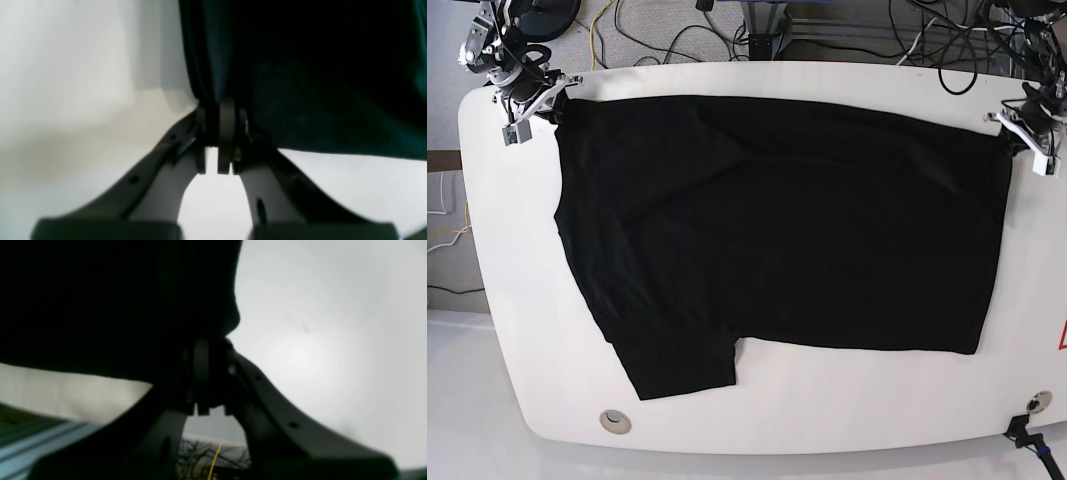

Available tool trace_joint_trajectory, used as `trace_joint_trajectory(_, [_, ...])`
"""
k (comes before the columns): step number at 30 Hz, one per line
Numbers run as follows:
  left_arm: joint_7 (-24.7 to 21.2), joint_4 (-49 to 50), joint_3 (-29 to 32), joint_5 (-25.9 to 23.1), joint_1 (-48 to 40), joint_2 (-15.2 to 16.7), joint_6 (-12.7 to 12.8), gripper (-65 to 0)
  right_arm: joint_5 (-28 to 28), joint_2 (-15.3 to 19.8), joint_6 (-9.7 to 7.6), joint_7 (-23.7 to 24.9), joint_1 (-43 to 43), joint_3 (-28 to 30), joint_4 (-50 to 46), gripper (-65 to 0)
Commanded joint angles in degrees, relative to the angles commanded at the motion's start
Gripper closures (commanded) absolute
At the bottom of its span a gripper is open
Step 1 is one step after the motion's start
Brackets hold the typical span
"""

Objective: Fold the T-shirt properly
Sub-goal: 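Pull the shirt edge toward the arms with both grippers, then open the left gripper to release the shirt edge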

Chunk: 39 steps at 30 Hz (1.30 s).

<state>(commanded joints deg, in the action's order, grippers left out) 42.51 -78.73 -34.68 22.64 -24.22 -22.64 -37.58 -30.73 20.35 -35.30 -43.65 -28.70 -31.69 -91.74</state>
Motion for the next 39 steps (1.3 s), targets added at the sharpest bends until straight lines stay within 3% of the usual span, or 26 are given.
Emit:
trace_joint_trajectory(3, [-0.09,-2.81,-1.67,0.00,-5.10,1.67,0.00,0.0,0.00,1.67,0.00,0.00,-2.20,1.23,-0.97,0.0])
trace_joint_trajectory(6, [-0.18,-4.57,-3.52,-0.26,-7.82,3.52,-2.42,0.0,0.00,1.93,0.00,0.00,-3.25,1.23,-1.76,0.0])
trace_joint_trajectory(8, [-0.09,-4.75,-4.75,-0.35,-8.62,3.96,-2.42,0.0,0.00,1.93,0.00,0.00,-3.25,1.23,-1.76,0.0])
trace_joint_trajectory(26, [0.00,-4.84,-4.75,-0.35,-9.93,3.96,-2.42,0.0,0.00,1.85,0.00,0.00,-4.40,1.14,-1.85,0.0])
trace_joint_trajectory(29, [-0.18,-5.36,-4.84,-0.35,-9.85,3.69,-2.42,-20.0,0.00,1.85,0.09,0.00,-4.31,0.79,-1.93,-2.3])
trace_joint_trajectory(32, [-0.09,-7.03,-4.84,-0.44,-9.76,2.73,-2.42,-33.0,0.00,2.02,0.00,0.00,-4.22,0.79,-3.16,-19.5])
trace_joint_trajectory(35, [0.00,-9.93,-4.84,-0.44,-8.62,2.64,-2.42,-36.6,0.00,2.02,0.00,0.00,-3.52,0.70,-6.68,-28.5])
trace_joint_trajectory(39, [0.00,-15.30,-4.75,-2.64,-6.86,2.64,-2.42,-36.6,0.00,2.02,0.09,0.00,-3.43,0.79,-12.31,-29.0])
